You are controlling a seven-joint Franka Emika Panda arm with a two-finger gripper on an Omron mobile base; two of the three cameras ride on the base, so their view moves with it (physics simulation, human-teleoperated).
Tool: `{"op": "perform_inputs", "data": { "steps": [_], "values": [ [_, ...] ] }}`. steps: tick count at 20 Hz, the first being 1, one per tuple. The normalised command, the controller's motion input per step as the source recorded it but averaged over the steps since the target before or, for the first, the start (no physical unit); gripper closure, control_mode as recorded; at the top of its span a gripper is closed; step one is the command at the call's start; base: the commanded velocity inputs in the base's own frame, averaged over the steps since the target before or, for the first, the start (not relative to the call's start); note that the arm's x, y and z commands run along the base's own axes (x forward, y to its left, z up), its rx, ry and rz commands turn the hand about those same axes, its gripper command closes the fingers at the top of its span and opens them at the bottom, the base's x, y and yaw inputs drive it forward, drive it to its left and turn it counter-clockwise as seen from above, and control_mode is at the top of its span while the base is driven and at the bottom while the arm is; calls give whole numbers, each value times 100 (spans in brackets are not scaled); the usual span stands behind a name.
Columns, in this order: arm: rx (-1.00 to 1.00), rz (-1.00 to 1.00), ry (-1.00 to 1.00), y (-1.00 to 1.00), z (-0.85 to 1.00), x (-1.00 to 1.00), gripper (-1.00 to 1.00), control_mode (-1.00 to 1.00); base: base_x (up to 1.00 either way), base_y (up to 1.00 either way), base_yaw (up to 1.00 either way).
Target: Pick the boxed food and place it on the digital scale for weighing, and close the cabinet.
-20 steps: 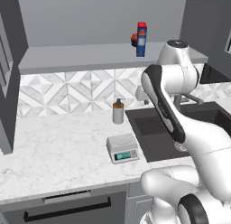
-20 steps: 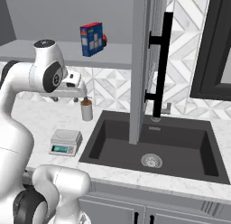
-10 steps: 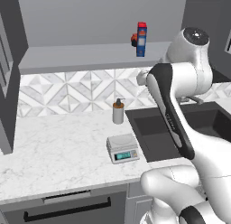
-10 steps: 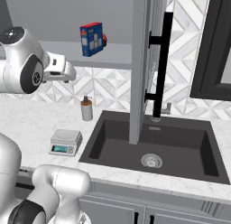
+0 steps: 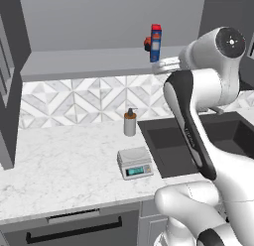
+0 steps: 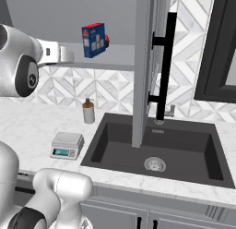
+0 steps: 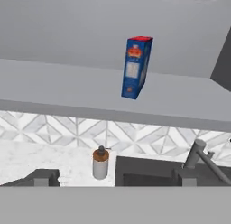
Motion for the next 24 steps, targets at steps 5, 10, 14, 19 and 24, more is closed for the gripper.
{"op": "perform_inputs", "data": {
  "steps": [5, 10, 14, 19, 24],
  "values": [
    [0, 0, -28, 0, 24, 12, -100, -100, 0, 0, 0],
    [0, -1, -10, 0, 45, 17, -100, -100, 0, 0, 0],
    [0, -3, 0, 0, 74, 10, -100, -100, 0, 0, 0],
    [0, -2, 1, 0, 42, 19, -100, -100, 0, 0, 0],
    [8, -1, 0, -17, 3, 15, -100, -100, 0, 0, 0]
  ]
}}
